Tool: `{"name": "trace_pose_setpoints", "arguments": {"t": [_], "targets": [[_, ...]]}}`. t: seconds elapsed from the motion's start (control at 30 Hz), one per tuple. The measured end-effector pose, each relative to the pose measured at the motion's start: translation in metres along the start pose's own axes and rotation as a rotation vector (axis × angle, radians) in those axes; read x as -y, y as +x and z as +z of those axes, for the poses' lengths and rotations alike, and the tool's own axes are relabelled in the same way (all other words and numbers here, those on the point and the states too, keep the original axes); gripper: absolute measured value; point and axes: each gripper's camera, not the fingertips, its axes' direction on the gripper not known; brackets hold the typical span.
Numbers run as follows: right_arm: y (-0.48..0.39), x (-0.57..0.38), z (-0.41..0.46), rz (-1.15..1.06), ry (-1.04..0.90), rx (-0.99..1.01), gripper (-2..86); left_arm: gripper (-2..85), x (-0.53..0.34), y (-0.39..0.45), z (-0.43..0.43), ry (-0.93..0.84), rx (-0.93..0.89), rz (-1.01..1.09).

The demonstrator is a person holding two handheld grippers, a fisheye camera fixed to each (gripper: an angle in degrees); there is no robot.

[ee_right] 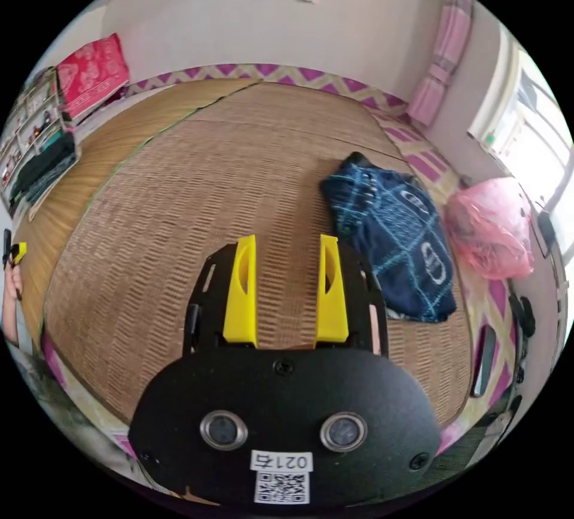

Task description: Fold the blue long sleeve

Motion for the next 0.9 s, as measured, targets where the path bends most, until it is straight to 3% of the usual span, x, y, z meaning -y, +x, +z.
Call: {"name": "trace_pose_setpoints", "arguments": {"t": [0.17, 0.27, 0.6, 0.73, 0.9], "targets": [[0.005, 0.021, 0.026, -0.014, -0.017, -0.148, 19.1, -1.0, 0.007, -0.006, 0.004, -0.039, 0.007, -0.079], [-0.005, 0.043, 0.060, -0.028, -0.143, -0.275, 19.6, -1.0, 0.008, -0.009, -0.001, -0.034, -0.028, -0.092], [-0.029, 0.071, 0.061, -0.038, -0.294, -0.375, 7.8, -1.0, 0.007, -0.002, -0.023, 0.013, -0.053, -0.059], [-0.028, 0.085, 0.019, 0.126, -0.250, -0.202, 6.9, -1.0, 0.005, -0.006, -0.037, 0.050, -0.101, -0.051], [-0.110, 0.105, -0.044, 0.008, -0.160, -0.053, 6.6, -1.0, 0.006, -0.014, -0.048, 0.050, -0.169, -0.050]]}}
